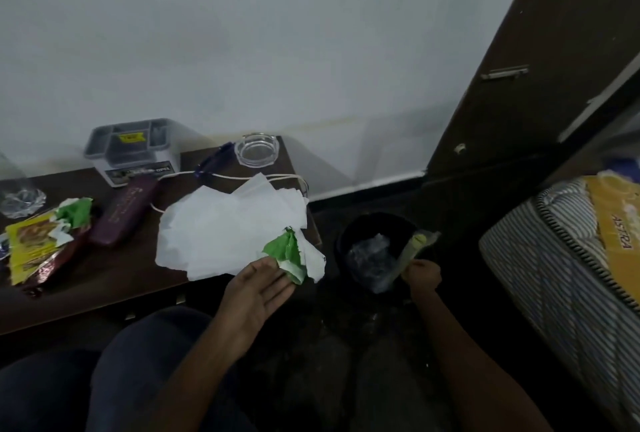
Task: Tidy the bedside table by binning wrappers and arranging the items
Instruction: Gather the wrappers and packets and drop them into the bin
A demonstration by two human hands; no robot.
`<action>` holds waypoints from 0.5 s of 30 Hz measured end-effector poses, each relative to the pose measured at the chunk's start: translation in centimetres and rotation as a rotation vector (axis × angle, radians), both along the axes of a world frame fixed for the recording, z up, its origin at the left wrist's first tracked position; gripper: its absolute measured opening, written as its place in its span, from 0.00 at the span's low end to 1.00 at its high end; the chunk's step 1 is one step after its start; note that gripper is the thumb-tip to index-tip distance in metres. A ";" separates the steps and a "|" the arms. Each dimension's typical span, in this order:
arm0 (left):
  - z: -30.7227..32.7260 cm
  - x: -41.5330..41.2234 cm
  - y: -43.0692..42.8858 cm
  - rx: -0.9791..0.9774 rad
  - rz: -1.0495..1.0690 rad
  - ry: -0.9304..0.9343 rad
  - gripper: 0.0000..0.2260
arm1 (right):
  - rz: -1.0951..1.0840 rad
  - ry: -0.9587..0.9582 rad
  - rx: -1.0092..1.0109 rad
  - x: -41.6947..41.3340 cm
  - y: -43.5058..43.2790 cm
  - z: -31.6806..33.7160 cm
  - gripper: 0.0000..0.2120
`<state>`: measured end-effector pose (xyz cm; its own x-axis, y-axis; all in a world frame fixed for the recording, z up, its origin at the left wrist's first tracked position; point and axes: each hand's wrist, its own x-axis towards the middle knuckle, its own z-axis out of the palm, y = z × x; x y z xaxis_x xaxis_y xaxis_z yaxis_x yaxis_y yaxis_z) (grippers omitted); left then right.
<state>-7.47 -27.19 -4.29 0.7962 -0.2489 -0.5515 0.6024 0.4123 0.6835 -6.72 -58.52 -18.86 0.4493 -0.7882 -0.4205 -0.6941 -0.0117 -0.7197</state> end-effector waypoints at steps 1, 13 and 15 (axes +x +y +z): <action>-0.2 0.0 0.0 0.006 -0.008 0.000 0.03 | 0.040 0.043 0.023 0.0 0.0 -0.6 0.11; -1.4 0.5 -0.6 0.053 -0.053 0.006 0.02 | 0.624 -0.083 0.355 -0.2 6.0 7.0 0.07; -1.5 0.4 -0.8 0.068 -0.055 0.002 0.02 | 0.783 -0.201 0.513 -0.4 7.8 10.1 0.07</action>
